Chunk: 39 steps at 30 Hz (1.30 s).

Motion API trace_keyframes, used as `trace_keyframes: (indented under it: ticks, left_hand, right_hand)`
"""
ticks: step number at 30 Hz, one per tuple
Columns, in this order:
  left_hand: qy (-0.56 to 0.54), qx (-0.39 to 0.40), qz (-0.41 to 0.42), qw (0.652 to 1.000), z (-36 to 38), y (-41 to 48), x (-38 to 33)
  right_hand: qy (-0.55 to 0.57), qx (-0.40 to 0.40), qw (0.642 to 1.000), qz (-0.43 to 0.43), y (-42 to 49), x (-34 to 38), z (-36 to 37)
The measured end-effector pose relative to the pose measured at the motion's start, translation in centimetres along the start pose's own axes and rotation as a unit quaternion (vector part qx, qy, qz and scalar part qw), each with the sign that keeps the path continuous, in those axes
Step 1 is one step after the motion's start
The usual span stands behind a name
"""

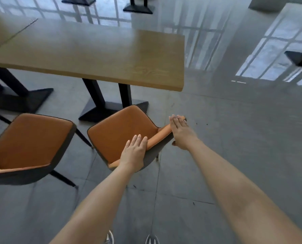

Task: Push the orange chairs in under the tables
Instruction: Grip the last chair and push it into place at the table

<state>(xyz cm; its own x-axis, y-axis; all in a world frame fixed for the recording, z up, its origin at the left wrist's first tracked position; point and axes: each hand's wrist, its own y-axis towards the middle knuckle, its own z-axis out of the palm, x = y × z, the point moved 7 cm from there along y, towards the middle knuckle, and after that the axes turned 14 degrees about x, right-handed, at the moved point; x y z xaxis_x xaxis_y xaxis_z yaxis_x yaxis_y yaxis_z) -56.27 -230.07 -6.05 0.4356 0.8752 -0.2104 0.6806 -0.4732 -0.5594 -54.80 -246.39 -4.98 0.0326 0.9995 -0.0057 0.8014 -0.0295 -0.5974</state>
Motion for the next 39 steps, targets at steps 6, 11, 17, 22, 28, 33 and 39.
trace_keyframes:
  ticks: [6, 11, 17, 22, 28, 33, 39]
  left_hand:
    - [-0.06, 0.005, -0.013, 0.998, 0.1, 0.4, 0.2]
    - [-0.046, 0.0, -0.006, 0.999, 0.4, 0.4, 0.8]
    - [-0.007, 0.025, 0.012, 1.0, 1.6, -1.6, 3.5]
    - [0.04, 0.036, 0.022, 0.998, 2.0, -5.1, 9.7]
    - [0.075, 0.074, 0.062, 0.992, 2.7, -8.7, 16.3]
    - [0.132, 0.054, 0.092, 0.986, 2.5, -11.6, 18.2]
    - [0.139, 0.047, 0.114, 0.983, 3.4, -13.6, 19.0]
  right_hand:
    - [-0.058, -0.061, 0.996, -0.007, 3.0, -0.5, -1.7]
    - [-0.042, -0.106, 0.993, -0.027, 3.0, 0.1, -1.7]
    - [-0.041, -0.098, 0.994, -0.017, 0.6, 3.1, -0.4]
    - [-0.02, -0.087, 0.996, -0.024, -2.8, 9.6, 0.7]
    - [0.01, -0.078, 0.997, 0.012, -5.9, 16.8, 3.2]
    - [0.027, -0.053, 0.997, 0.045, -8.3, 20.8, 4.9]
    - [0.069, -0.043, 0.993, 0.081, -10.1, 22.5, 6.5]
